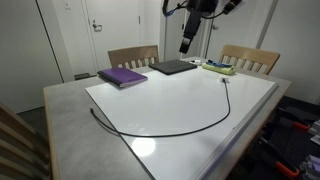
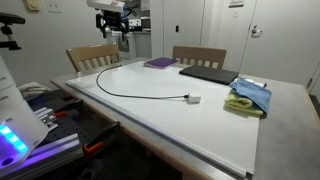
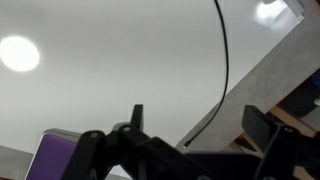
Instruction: Bring the ends of the charger to the center
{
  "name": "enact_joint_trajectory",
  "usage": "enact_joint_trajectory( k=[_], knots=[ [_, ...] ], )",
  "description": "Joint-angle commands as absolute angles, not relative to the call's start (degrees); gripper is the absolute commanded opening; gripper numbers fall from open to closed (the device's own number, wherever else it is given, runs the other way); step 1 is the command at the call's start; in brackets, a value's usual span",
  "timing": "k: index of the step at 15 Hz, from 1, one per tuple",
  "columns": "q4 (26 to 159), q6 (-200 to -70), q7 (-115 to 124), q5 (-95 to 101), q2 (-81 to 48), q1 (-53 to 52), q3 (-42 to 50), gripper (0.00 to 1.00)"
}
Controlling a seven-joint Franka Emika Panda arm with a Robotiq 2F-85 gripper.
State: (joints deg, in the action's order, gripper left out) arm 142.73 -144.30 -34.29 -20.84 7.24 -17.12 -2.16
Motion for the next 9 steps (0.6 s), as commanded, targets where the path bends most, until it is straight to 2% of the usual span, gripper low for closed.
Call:
enact_joint_trajectory(
  k=[1,9],
  knots=[
    [137.3,-146.8,-36.2,-22.0,-0.6,-16.0,-4.7,1.0],
    [138.8,-145.6,-34.5,-20.8,1.5,-14.5,-6.6,1.0]
  ],
)
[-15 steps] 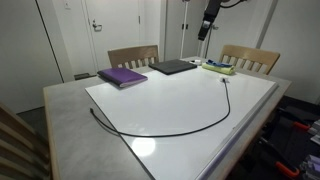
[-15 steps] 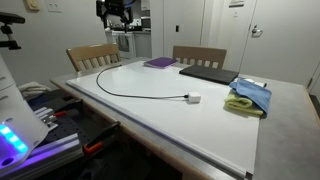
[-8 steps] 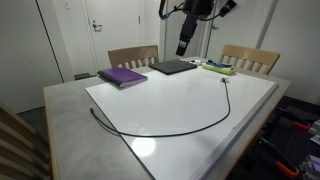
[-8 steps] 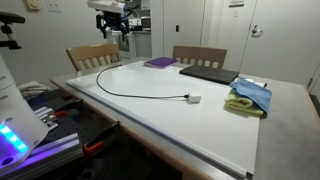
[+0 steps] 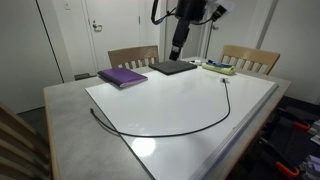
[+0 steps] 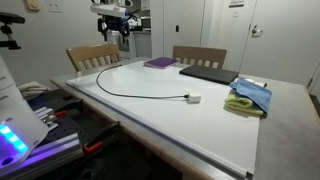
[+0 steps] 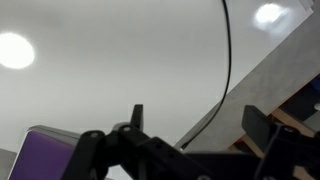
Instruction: Bring the ends of the charger to the center
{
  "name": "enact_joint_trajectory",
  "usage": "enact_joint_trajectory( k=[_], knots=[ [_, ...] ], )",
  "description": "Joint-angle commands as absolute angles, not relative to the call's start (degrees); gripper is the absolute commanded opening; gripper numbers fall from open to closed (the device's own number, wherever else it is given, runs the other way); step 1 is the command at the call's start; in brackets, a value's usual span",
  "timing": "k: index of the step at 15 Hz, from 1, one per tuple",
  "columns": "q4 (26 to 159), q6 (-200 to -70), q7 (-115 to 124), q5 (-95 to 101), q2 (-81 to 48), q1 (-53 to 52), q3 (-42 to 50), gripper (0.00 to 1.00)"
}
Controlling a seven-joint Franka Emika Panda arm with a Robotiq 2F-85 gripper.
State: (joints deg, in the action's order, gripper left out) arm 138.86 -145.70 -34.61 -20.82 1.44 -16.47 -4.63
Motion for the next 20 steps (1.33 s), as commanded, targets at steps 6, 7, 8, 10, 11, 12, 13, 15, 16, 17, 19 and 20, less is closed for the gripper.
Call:
enact_joint_trajectory(
  k=[6,7,8,10,11,12,13,15,16,17,19,20],
  knots=[
    [137.8,-149.4,-26.4,-16.2,-1.1,-13.5,-7.2,1.0],
    [136.9,-149.3,-25.3,-14.6,-2.1,-13.5,-7.4,1.0],
    [136.0,-149.0,-24.1,-12.9,-2.8,-13.4,-7.6,1.0],
    [134.0,-148.8,-22.3,-10.2,-4.5,-13.4,-8.0,1.0],
    [132.8,-148.6,-21.5,-9.2,-5.6,-13.4,-8.3,1.0],
    [131.6,-148.6,-21.1,-8.5,-6.7,-13.4,-8.6,1.0],
    [130.0,-148.0,-20.5,-7.7,-7.9,-13.4,-9.0,1.0],
    [127.0,-147.3,-20.0,-6.4,-10.5,-13.6,-9.9,1.0],
    [125.2,-146.8,-19.7,-5.4,-12.3,-13.7,-10.4,1.0],
    [123.5,-146.2,-19.5,-4.6,-13.7,-13.8,-10.9,1.0],
    [119.8,-145.2,-18.3,-2.0,-17.2,-14.3,-11.6,1.0],
    [118.0,-144.6,-17.3,-0.8,-18.7,-14.6,-11.9,1.0]
  ],
)
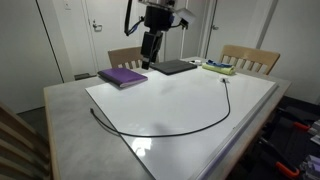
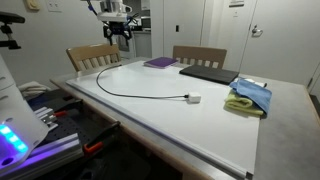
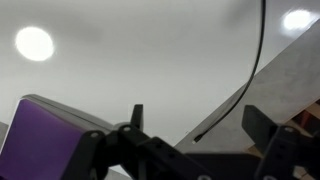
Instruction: Bring the ends of the charger to the center
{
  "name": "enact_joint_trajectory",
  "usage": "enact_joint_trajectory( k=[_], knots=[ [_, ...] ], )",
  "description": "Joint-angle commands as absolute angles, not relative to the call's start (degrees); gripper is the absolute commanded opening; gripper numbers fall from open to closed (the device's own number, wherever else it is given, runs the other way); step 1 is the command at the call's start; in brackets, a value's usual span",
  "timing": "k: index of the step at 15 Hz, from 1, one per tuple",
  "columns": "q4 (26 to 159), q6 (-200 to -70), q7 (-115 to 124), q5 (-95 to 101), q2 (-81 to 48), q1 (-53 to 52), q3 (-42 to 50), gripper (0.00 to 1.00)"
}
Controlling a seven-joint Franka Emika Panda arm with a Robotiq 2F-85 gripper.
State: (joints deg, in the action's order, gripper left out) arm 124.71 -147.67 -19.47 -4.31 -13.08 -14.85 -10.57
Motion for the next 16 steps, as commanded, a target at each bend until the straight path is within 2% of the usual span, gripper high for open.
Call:
enact_joint_trajectory(
  k=[1,9,10,16],
  knots=[
    [116.0,-143.8,-16.2,0.4,-20.4,-14.9,-12.1,1.0],
    [103.6,-137.1,-2.1,5.4,-30.5,-19.5,-12.0,1.0],
    [107.1,-139.0,-3.4,5.5,-28.1,-18.8,-12.2,1.0],
    [104.8,-139.1,1.1,7.1,-30.2,-21.2,-10.8,1.0]
  ],
)
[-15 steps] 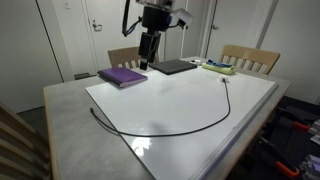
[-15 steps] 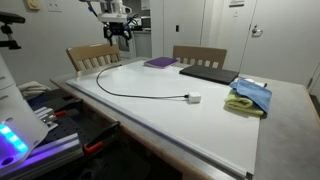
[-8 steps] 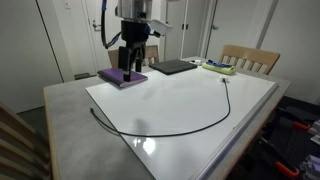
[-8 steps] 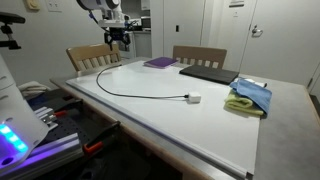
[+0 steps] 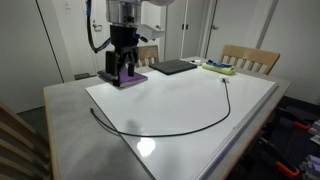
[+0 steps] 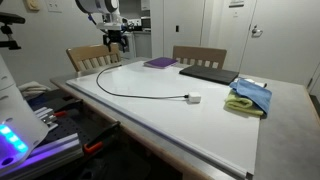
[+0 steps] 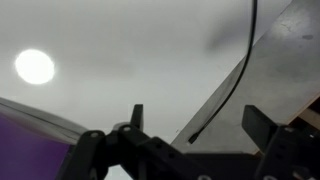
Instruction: Bring the ends of the charger to the center
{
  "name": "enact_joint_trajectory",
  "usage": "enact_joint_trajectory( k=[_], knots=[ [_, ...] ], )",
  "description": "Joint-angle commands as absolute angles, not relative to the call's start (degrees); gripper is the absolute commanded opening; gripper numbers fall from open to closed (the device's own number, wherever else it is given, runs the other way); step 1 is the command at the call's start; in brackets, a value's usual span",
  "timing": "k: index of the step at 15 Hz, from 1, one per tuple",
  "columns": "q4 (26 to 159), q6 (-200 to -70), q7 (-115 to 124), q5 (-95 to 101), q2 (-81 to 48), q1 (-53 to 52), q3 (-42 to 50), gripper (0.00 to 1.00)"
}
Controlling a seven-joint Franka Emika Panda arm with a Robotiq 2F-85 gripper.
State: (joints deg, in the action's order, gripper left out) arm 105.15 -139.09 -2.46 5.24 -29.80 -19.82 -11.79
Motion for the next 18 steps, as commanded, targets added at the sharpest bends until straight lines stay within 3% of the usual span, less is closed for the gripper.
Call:
enact_joint_trajectory(
  k=[1,9,18],
  knots=[
    [104.9,-139.5,3.5,8.0,-30.3,-22.2,-10.0,1.0],
    [104.0,-141.3,23.2,14.5,-32.9,-29.6,-5.9,1.0],
    [102.0,-143.6,25.1,6.1,-37.5,-29.1,-9.6,1.0]
  ],
)
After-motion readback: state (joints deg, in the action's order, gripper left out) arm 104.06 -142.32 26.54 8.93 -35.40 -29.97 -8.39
